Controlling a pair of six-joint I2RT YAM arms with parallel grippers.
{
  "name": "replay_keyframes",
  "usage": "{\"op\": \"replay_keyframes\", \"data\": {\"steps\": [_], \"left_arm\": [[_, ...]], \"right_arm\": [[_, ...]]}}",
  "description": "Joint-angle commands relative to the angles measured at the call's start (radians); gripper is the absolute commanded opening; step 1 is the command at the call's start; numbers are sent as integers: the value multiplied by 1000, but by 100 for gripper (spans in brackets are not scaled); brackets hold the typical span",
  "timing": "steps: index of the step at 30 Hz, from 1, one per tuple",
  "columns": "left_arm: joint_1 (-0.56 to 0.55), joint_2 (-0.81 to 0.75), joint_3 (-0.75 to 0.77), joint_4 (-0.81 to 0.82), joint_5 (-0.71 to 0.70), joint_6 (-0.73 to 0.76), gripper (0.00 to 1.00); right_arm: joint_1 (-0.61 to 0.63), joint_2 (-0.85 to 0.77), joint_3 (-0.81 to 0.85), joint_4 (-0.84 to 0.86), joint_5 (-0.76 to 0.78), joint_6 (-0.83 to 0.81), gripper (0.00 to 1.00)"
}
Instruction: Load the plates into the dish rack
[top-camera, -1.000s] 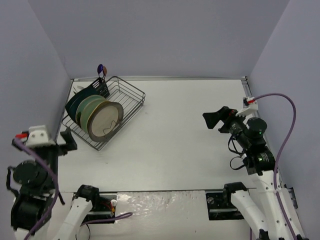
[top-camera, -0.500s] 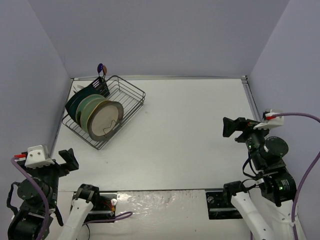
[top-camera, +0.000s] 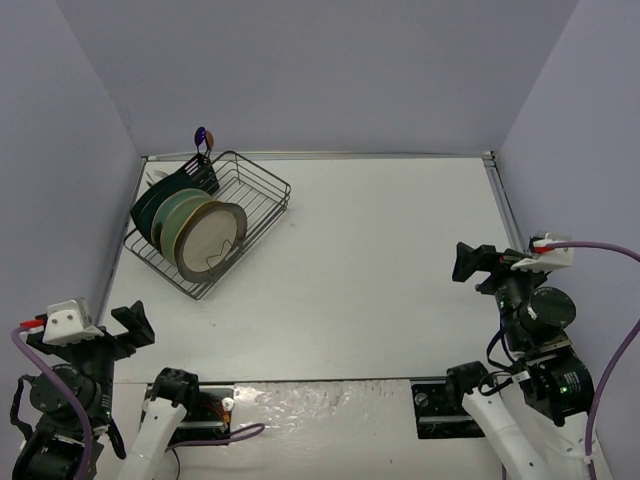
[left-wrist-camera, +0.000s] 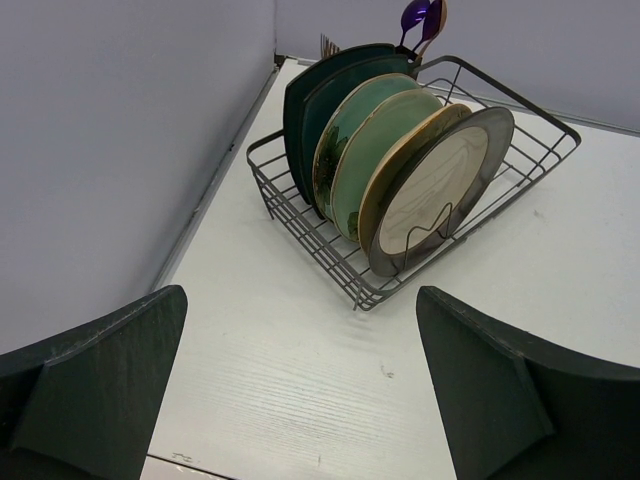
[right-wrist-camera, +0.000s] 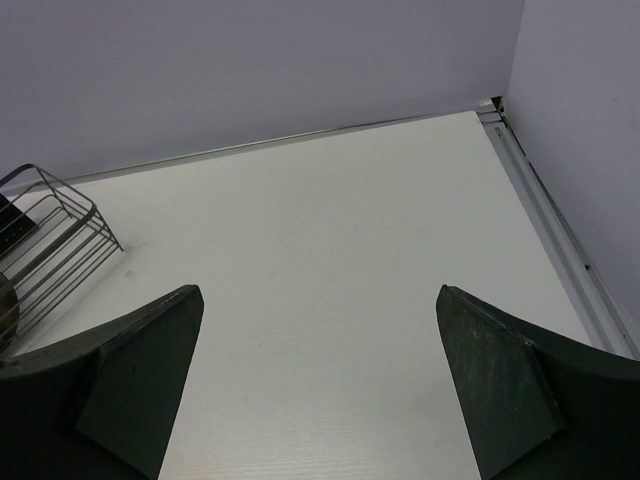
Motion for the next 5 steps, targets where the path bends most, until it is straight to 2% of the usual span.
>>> {"op": "replay_keyframes", "data": {"steps": [1,5], "left_arm": [[-6,51,14,40,0,-10,97],[-5,52,14,39,-2,-10,97]], "right_arm": [[10,-1,-4,76,43,-13,100],[11,2,-2,76,46,-12,100]]}}
